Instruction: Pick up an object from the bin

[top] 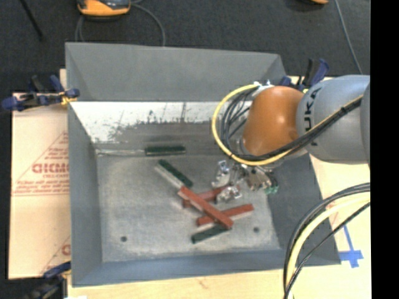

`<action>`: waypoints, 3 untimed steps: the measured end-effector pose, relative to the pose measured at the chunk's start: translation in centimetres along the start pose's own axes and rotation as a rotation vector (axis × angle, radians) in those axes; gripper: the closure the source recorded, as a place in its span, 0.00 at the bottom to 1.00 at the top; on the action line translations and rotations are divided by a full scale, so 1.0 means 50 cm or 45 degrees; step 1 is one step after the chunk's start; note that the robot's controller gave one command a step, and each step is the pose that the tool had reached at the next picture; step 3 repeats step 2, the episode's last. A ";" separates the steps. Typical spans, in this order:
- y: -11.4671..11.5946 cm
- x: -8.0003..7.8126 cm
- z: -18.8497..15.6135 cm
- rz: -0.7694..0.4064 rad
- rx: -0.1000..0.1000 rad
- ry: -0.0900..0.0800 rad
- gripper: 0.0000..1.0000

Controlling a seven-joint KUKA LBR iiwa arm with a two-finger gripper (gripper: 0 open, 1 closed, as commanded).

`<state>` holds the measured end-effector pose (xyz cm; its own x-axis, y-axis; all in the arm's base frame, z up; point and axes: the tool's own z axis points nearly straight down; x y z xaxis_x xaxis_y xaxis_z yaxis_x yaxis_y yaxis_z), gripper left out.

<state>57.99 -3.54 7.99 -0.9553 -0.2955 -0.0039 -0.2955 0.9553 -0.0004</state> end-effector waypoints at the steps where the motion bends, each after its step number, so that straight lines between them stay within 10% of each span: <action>1: -0.032 -0.037 -0.214 -0.035 0.001 0.000 1.00; 3: -0.032 -0.037 -0.214 -0.034 0.000 -0.001 1.00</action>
Offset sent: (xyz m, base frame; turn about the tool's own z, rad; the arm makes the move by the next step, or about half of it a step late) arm 0.0000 0.0000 0.0000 0.0000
